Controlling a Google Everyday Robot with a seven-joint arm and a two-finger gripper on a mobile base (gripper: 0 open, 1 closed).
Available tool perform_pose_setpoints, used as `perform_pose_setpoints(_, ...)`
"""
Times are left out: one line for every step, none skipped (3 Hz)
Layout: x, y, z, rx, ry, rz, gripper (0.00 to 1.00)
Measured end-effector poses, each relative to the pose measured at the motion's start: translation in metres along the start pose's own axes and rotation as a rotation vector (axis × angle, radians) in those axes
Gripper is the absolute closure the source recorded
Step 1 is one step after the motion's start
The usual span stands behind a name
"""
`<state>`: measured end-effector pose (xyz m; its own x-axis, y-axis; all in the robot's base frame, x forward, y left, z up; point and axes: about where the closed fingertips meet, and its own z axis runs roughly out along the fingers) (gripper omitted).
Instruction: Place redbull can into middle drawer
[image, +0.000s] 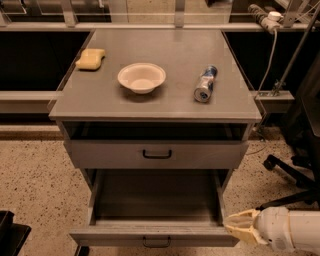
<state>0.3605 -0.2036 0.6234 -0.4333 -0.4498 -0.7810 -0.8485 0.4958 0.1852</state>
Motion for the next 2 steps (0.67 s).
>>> perform_pose_setpoints(0.047,-0.006,0.039,-0.094,-0.073,0.08,1.0)
perform_pose_setpoints(0.091,-0.012,0.074,-0.165,-0.094,0.173,1.0)
